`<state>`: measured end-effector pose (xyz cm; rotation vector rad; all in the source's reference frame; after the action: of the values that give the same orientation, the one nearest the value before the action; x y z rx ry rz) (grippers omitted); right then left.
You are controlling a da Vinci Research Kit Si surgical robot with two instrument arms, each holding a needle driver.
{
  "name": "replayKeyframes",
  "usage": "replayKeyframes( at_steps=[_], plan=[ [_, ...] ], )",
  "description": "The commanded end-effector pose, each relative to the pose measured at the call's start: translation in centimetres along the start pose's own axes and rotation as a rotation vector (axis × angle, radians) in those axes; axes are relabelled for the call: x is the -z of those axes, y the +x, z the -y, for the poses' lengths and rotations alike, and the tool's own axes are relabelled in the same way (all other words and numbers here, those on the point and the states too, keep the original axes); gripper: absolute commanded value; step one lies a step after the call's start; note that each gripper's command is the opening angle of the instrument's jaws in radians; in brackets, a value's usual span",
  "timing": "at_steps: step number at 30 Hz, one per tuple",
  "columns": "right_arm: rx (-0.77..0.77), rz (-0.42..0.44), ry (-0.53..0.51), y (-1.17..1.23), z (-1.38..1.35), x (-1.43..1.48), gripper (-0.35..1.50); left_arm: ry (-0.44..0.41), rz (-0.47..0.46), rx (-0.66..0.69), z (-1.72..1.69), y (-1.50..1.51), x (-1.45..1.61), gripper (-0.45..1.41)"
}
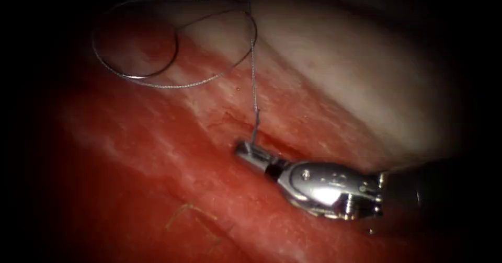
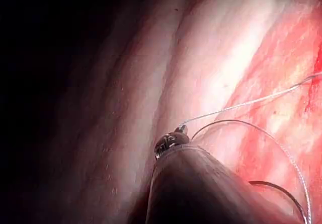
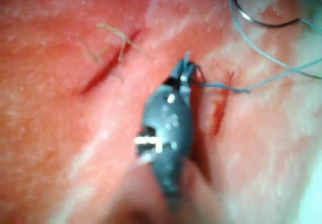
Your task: Wound Closure
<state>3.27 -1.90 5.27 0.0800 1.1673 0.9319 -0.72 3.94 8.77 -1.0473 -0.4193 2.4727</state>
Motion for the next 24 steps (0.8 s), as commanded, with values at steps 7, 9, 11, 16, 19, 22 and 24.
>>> replayKeyframes(
  at_steps=[7, 9, 11, 16, 19, 22, 24],
  plan=[
    [-0.001, -0.002, 0.011, -0.07, 0.06, 0.01, -0.35, 0.025, -0.025, 0.013, 0.15, 0.05, -0.15, -0.45],
    [-0.001, -0.003, 0.017, -0.07, 0.06, 0.01, -0.35, 0.028, -0.024, 0.015, 0.18, 0.06, -0.17, -0.45],
    [0.001, -0.005, 0.024, -0.08, 0.08, 0.01, -0.35, 0.03, -0.023, 0.017, 0.22, 0.06, -0.18, -0.45],
    [0.0, -0.009, 0.043, -0.11, 0.19, 0.03, -0.35, 0.055, -0.026, 0.024, 0.34, 0.05, -0.19, -0.45],
    [0.0, -0.011, 0.053, -0.1, 0.26, 0.04, -0.35, 0.067, -0.026, 0.03, 0.43, 0.03, -0.19, -0.45],
    [0.001, -0.016, 0.065, -0.09, 0.3, 0.04, -0.35, 0.077, -0.025, 0.034, 0.5, 0.02, -0.21, -0.45],
    [0.001, -0.017, 0.073, -0.08, 0.35, 0.03, -0.35, 0.082, -0.024, 0.037, 0.56, 0.02, -0.23, -0.45]
  ],
)
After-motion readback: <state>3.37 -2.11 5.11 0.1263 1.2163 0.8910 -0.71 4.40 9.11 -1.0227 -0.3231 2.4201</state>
